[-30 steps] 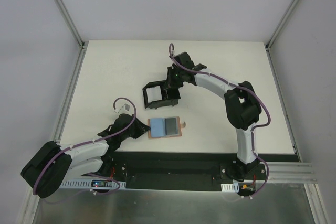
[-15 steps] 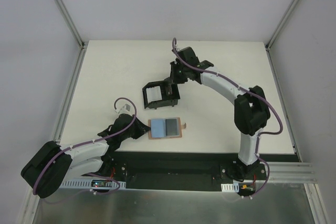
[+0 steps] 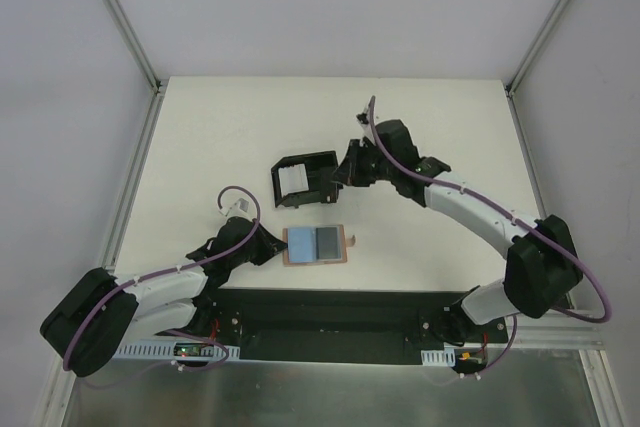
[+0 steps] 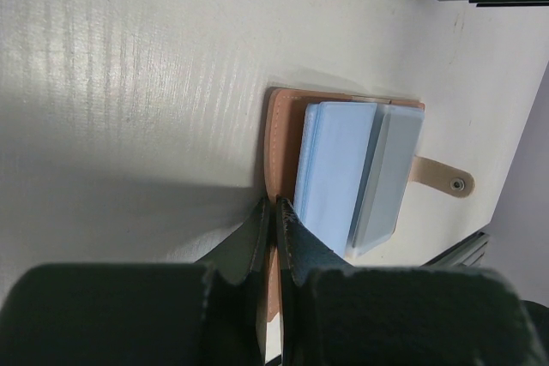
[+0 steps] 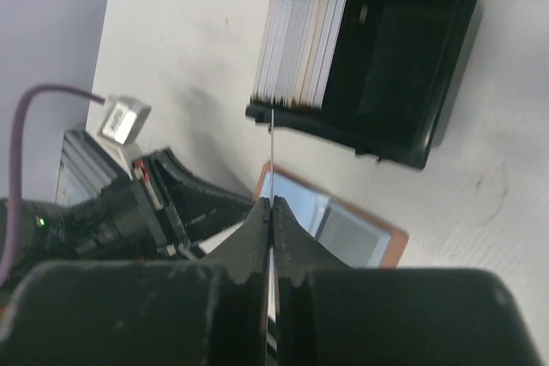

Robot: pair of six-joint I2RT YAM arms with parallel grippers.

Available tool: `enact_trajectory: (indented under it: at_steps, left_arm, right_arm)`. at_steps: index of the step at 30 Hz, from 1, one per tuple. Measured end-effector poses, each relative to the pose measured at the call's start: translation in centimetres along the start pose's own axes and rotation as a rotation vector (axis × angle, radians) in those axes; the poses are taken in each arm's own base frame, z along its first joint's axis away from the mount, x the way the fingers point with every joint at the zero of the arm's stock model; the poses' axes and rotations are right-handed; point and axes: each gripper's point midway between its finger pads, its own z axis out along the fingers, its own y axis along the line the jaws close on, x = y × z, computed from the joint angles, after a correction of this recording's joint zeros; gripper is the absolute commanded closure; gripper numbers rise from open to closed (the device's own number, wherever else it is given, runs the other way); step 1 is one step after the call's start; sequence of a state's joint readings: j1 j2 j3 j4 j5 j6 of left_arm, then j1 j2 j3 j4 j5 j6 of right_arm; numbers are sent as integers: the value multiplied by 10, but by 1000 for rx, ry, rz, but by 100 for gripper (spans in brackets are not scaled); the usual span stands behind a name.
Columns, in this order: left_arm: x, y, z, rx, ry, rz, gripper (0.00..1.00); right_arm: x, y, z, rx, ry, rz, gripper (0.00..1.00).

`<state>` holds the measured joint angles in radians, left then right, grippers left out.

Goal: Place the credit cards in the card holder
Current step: Insert the credit card into the card holder.

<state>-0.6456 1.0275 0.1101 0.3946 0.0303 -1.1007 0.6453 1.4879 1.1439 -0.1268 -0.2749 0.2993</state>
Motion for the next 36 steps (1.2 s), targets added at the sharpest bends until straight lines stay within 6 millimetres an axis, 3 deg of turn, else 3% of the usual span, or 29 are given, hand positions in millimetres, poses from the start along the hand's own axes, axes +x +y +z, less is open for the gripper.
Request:
enact_trajectory:
  at_steps: [6, 10, 14, 36]
  left_arm:
    - [3, 0, 0, 0, 15, -3, 100]
    - [3, 0, 0, 0, 16, -8, 100]
    - [3, 0, 0, -3, 17, -10, 100]
    - [3, 1, -1, -4, 18, -12, 100]
  right_arm:
    - [84, -5, 9, -52, 117, 118, 99]
    - [129, -11, 13, -59, 183, 184, 100]
    - [141, -18, 19, -60, 184, 240, 100]
    - [165, -39, 43, -39, 204, 306, 99]
